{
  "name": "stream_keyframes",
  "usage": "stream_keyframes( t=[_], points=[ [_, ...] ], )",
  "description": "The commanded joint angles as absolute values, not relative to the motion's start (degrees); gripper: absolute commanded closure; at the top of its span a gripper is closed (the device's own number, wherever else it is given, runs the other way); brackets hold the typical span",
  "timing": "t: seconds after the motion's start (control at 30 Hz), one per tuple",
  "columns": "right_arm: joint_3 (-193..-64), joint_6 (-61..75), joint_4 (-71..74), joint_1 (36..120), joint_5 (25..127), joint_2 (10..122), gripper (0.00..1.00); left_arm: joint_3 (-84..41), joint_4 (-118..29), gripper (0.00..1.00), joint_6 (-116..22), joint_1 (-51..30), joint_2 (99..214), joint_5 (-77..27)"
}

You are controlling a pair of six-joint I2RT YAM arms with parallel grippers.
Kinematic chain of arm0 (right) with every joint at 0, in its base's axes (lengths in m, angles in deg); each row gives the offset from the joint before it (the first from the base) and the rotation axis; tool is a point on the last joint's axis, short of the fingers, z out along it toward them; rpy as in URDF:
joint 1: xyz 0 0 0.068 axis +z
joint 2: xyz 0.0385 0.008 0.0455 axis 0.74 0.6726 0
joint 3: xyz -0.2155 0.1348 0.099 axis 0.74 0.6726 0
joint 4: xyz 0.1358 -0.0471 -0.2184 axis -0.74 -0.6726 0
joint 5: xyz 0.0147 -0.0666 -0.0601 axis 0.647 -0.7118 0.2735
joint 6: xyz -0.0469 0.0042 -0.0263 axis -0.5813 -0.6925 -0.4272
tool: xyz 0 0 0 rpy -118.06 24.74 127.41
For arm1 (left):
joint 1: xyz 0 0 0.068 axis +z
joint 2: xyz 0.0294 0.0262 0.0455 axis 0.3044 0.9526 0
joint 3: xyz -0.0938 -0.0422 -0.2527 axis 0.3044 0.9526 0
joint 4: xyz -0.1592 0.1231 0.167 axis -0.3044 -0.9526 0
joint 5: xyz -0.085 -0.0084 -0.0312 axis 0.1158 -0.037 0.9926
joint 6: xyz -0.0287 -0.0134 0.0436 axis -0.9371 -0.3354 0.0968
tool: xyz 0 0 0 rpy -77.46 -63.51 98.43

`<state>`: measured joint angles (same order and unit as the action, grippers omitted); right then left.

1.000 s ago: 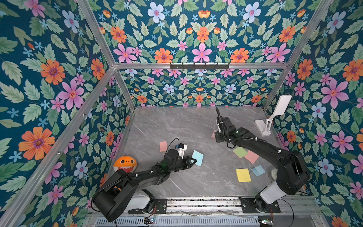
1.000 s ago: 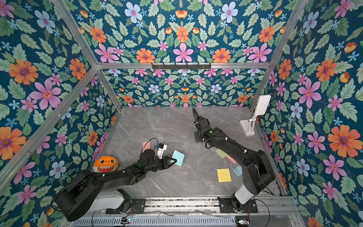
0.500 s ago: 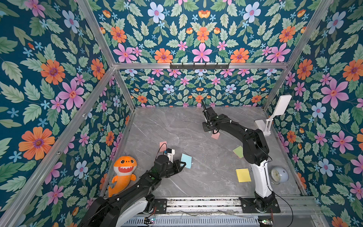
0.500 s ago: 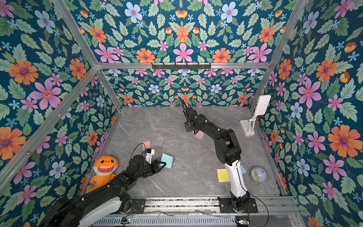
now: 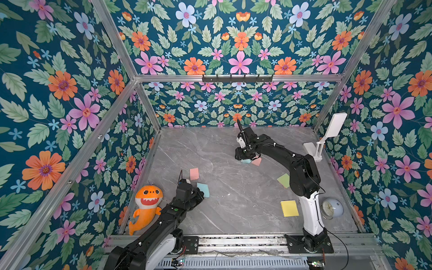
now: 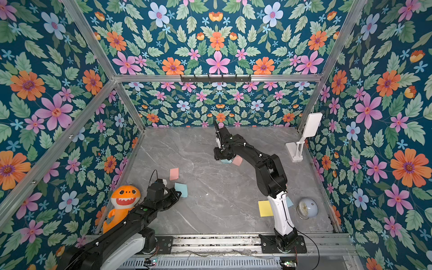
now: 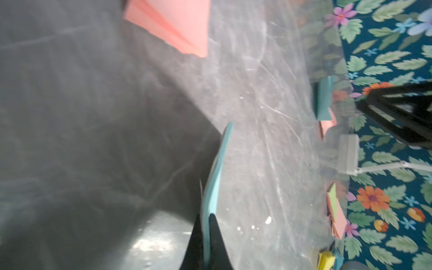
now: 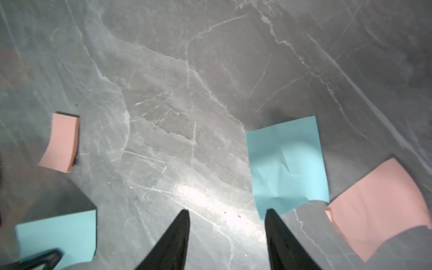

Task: Tear off pages from different memo pads
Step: Place the memo pad at the center of the board.

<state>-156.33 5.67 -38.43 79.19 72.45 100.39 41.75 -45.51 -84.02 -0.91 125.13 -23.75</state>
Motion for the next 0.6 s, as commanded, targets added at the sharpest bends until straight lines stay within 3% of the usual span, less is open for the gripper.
stream_keyframes(
  t=[0.0, 0.23, 0.4, 0.57],
  points=[
    [-152.2, 8.8, -38.7, 79.1, 70.4, 96.7, 0.46, 40.1, -46.4, 1.0, -81.8, 1.3, 129.0, -22.9],
    [-136.6, 10.7, -34.1, 79.0, 68.9, 86.0, 0.49, 34.1, -55.2, 1.0, -77.4, 1.6, 134.2, -32.3],
    [-126.3, 10.4, -33.2, 78.4, 66.6, 75.7, 0.48, 30.6, -58.5, 0.84, -74.9, 1.6, 136.6, -35.0],
    [-118.7, 12.1, -35.4, 74.9, 64.6, 65.6, 0.47, 30.3, -60.4, 0.61, -75.7, 1.6, 134.9, -38.5]
  ],
)
